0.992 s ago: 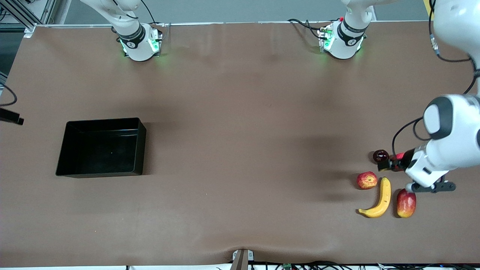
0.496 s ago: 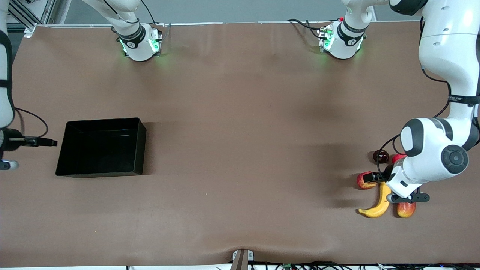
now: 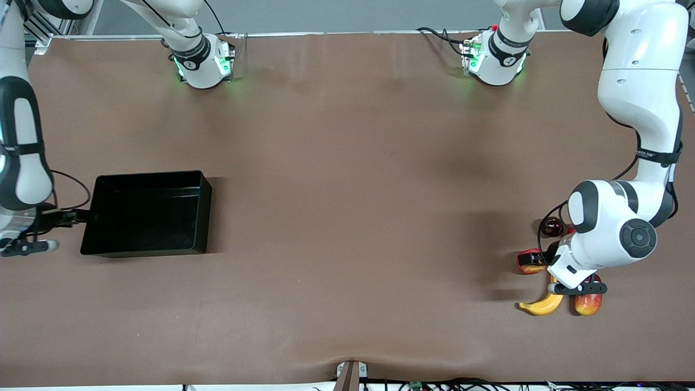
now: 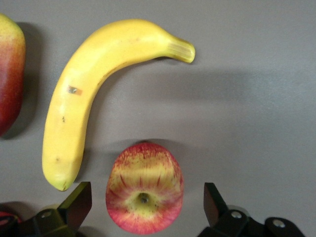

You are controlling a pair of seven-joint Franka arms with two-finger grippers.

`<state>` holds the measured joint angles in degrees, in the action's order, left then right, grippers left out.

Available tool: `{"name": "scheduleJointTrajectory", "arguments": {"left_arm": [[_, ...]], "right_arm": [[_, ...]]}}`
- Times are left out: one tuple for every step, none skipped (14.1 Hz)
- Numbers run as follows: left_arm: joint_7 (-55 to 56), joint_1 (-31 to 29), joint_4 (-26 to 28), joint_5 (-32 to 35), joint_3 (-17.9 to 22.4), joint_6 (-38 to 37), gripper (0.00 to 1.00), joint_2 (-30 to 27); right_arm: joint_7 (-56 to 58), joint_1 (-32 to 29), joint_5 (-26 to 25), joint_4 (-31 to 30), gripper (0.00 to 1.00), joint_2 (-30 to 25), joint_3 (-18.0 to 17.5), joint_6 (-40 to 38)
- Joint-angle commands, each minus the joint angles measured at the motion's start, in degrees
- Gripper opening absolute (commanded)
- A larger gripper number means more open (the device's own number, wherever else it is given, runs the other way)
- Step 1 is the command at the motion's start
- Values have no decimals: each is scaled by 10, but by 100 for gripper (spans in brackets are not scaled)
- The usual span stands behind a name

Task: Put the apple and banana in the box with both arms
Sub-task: 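Lower the left gripper onto the apple while the right gripper reaches the box, then close the left gripper on the apple while the right gripper grips the box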

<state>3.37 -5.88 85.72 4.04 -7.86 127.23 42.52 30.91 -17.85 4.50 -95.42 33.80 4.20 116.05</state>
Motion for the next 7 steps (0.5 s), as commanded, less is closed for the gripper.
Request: {"name": "scheduleJointTrajectory", "arguments": {"left_arm": [[-8,1,-6,12,0,8,100,8],[-8,1,-6,12,-1,8,100,12],[-8,1,-6,12,-1,9,100,13],[-8,1,-6,12,0,10,100,18],[-8,1,-6,12,0,14,100,20],[-8,1,-6,12,0,16,96,21],[-8,1,-3,12,0,17,93,21]], "right_arm": [[9,-14,7,-28,45,-6,-8,26],[12,-16,7,-28,8,-6,-7,22],[12,-17,7,-31,0,-6,-7,20],[12,-19,7,-28,0,-6,-8,20],[11,-20,7,-27,0,-6,-7,20],[7,-20,7,-27,0,-9,-7,20],[7,-20,7,-23,0,-12,-7,13]]}}
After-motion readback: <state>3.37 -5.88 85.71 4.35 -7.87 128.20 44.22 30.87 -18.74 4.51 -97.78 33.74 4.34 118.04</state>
